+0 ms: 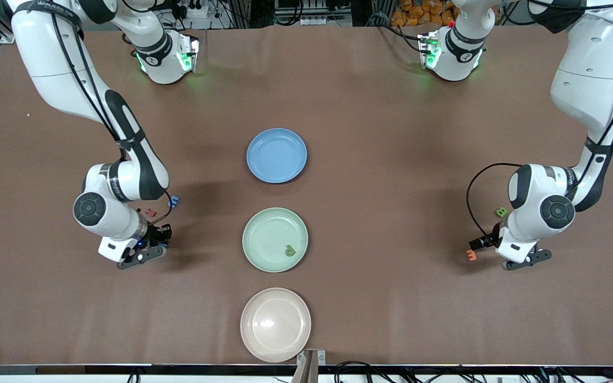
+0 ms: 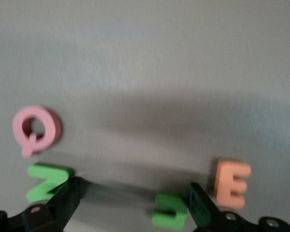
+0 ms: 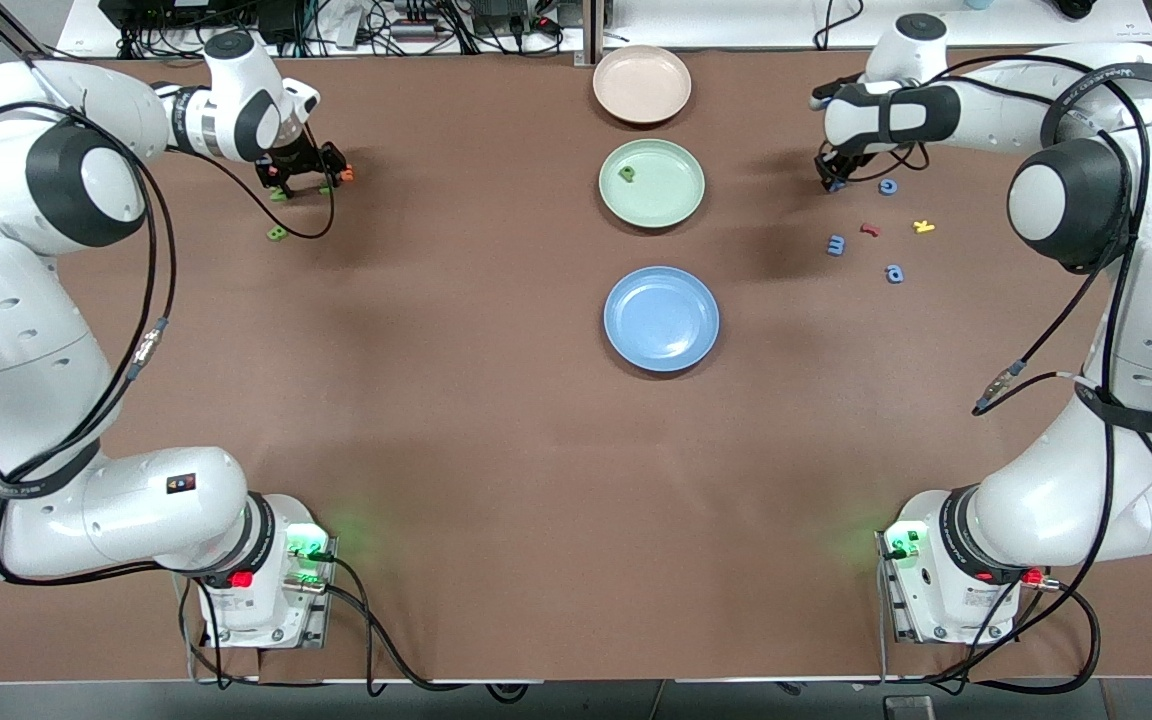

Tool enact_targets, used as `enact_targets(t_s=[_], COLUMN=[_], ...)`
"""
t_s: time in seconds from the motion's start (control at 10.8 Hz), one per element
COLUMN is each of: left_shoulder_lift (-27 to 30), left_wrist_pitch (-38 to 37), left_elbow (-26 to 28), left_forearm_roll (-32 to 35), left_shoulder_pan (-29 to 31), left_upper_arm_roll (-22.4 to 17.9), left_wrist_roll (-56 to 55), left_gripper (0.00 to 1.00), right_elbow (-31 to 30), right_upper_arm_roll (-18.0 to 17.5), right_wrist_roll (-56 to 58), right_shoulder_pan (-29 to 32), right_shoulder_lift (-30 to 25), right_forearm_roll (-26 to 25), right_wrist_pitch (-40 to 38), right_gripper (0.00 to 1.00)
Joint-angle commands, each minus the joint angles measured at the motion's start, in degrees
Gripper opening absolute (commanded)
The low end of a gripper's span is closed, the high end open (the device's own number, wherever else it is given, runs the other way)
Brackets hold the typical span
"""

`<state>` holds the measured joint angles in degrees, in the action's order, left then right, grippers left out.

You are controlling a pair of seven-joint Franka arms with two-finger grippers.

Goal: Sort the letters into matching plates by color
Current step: 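Place the X on the blue plate while the left gripper grasps green u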

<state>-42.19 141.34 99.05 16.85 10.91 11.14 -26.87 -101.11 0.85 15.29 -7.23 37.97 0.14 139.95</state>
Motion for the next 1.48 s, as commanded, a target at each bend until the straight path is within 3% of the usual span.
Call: enact_targets(t_s=[0.0,0.18,0.55,0.92,1.38], left_shoulder_lift=[-4.0,-3.5,-3.0,-3.0,-3.1], left_wrist_pitch=[1.1,1.1,0.5,-2.2,-4.2], left_elbow=[-4.9,-4.5,-3.2,-3.1,-3.0], left_forearm_roll=[1.3,1.4,1.4,1.3,1.4], left_shoulder_pan=[0.1,-0.1,-0.4,-0.5,-0.3], left_upper_arm_roll=[0.0,0.0,0.7,3.5,3.7], left_wrist_roll=[-0.4,-0.4,-0.9,-2.2,-2.0], left_gripper=[1.0,1.0,1.0,1.0,1.0], right_elbow=[1.6,1.4,0.7,-2.9,-15.7], right_upper_arm_roll=[-0.2,-2.1,-12.5,-13.6,-20.5], right_wrist_roll=[-4.5,-8.3,-24.6,-39.3,-47.7], right_shoulder_pan=[-3.5,-6.1,-7.6,-17.4,-17.8], right_shoulder_lift=[-4.0,-5.4,-7.5,-8.9,-16.8], right_forearm_roll=[0.0,0.2,0.0,-0.7,-1.3], right_wrist_pitch=[-8.3,-9.6,-14.4,-14.2,-11.0], right_gripper=[0.0,0.0,0.0,0.0,0.0])
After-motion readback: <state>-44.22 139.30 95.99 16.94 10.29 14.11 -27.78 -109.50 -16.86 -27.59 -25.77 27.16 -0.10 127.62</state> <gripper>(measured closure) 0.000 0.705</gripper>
